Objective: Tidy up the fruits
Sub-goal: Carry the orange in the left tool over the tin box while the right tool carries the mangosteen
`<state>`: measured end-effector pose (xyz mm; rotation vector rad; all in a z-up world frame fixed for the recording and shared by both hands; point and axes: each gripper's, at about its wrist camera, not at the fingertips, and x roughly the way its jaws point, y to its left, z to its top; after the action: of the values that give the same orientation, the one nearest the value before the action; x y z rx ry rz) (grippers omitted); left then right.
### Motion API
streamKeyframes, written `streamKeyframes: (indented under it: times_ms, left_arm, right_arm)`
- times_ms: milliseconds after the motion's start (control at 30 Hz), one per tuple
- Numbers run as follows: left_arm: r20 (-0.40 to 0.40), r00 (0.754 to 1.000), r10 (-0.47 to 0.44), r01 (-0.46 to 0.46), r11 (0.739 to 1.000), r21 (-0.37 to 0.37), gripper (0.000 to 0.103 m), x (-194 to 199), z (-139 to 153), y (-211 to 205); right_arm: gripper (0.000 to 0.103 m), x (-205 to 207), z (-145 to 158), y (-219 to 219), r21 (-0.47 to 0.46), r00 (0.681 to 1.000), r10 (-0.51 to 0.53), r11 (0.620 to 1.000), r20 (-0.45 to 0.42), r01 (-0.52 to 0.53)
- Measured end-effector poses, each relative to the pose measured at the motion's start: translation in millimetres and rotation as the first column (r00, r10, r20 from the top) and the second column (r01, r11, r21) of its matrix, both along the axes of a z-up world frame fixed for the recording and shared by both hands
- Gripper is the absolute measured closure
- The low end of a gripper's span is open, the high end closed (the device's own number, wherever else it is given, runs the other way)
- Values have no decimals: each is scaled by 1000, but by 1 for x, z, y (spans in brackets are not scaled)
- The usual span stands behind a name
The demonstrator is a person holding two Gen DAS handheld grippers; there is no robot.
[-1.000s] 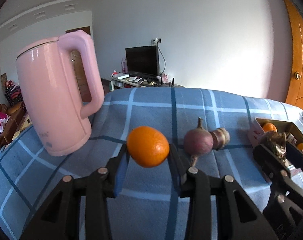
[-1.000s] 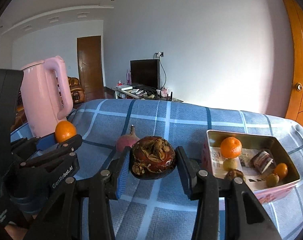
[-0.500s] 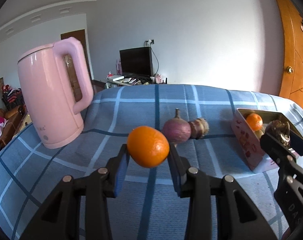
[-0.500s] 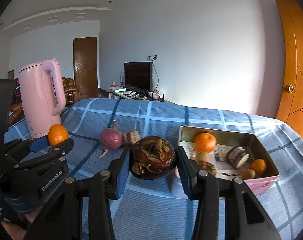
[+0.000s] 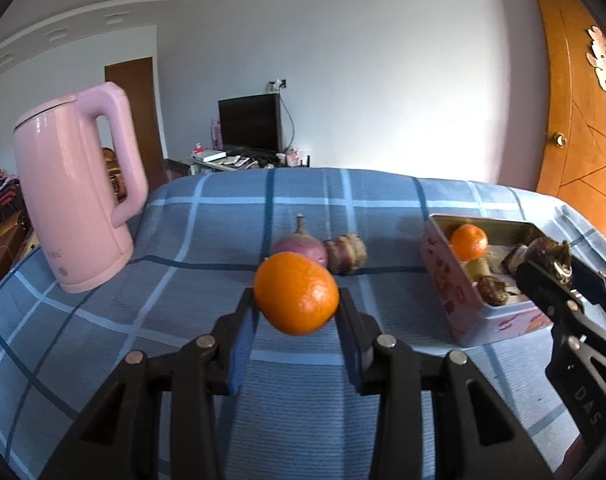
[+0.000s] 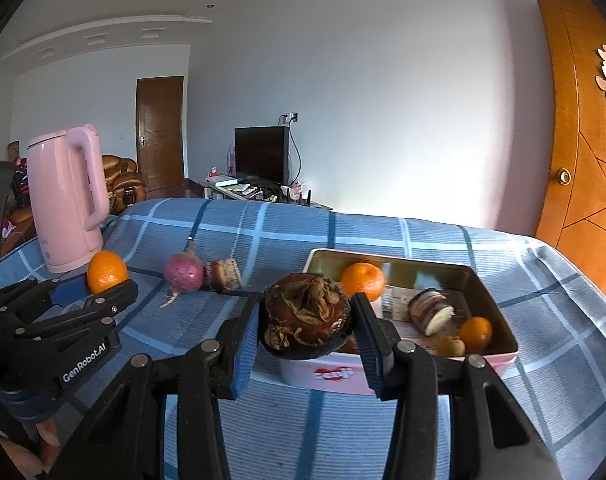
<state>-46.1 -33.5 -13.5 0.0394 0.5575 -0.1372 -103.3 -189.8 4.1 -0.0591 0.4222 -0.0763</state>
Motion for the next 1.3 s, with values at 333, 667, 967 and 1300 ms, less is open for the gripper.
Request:
streamKeyframes:
  times_ms: [333, 667, 967, 1300]
  left_arm:
    - [0, 998, -66, 66, 998, -3, 63, 0, 3, -36]
    - [0, 990, -141, 141, 990, -18, 63, 1, 8, -75]
    - [12, 976, -218, 218, 976, -12, 63, 5, 13, -117]
    - [-26, 960, -278, 277, 960, -40, 63, 21, 9, -173]
  right_arm:
    - [56, -5, 1, -40, 0, 999, -44, 999, 6, 44]
    - [56, -7, 2, -85, 10, 995, -98, 995, 5, 98]
    - [56, -6, 2, -134, 5, 980, -200, 980, 1, 200]
    - [56, 10, 2, -166, 3, 969, -245, 970, -14, 245]
